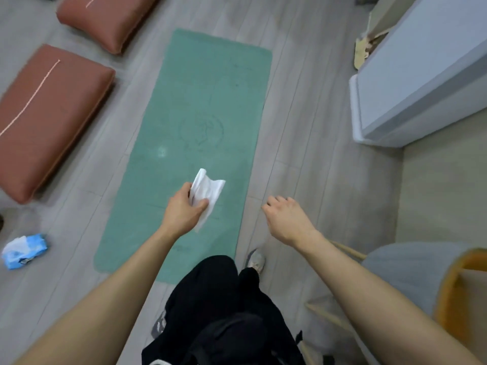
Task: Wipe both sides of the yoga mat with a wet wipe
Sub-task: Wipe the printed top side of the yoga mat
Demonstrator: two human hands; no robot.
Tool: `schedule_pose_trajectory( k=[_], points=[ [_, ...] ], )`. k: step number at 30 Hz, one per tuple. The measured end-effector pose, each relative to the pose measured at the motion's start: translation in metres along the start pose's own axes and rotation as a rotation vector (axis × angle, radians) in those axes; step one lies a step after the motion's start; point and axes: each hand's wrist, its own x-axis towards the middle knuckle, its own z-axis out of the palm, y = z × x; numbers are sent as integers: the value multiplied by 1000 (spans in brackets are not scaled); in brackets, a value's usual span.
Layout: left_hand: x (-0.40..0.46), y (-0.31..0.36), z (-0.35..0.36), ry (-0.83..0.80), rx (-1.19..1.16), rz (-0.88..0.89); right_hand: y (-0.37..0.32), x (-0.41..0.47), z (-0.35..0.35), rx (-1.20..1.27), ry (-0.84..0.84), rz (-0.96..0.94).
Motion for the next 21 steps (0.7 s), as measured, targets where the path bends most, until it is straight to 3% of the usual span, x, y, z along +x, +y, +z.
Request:
schedule_pose_trajectory(
  k=[9,16,21],
  points=[
    [82,88,50,87,-218,-125,132,103,-47,-67,39,-155],
    [206,177,85,99,-443,-201,242,228,-94,-78,97,-277],
    [254,244,85,97,-690,-233,288,305,-141,66,-56,-337]
  ],
)
